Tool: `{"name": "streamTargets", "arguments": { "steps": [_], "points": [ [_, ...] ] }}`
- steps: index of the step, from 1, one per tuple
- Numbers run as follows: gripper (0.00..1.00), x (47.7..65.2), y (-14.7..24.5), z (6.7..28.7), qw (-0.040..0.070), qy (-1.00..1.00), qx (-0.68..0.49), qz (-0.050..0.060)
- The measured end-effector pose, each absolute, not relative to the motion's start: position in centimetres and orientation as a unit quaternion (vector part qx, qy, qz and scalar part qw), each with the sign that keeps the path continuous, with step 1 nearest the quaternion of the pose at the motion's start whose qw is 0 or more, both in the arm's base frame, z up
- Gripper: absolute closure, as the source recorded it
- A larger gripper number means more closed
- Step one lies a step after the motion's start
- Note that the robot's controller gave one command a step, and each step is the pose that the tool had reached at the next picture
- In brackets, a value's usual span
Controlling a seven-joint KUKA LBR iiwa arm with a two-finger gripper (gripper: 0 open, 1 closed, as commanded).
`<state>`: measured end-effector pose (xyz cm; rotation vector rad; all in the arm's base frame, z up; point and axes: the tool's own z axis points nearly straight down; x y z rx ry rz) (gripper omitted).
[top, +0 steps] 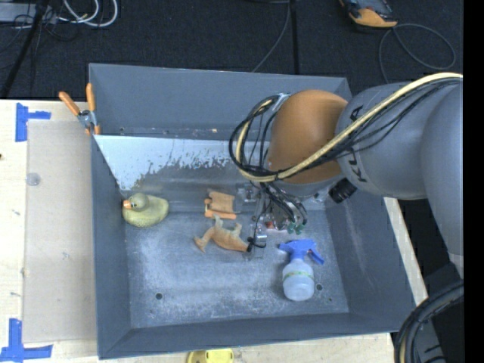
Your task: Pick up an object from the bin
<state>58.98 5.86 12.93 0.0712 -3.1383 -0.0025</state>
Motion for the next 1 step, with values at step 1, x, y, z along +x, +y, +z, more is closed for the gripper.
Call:
{"name": "streamTargets", "arguments": {
  "steps": [1],
  "points": [
    [0.0,59.01,6.72,10.95,0.001,-0.999,-0.037,0.0]
  ]
}}
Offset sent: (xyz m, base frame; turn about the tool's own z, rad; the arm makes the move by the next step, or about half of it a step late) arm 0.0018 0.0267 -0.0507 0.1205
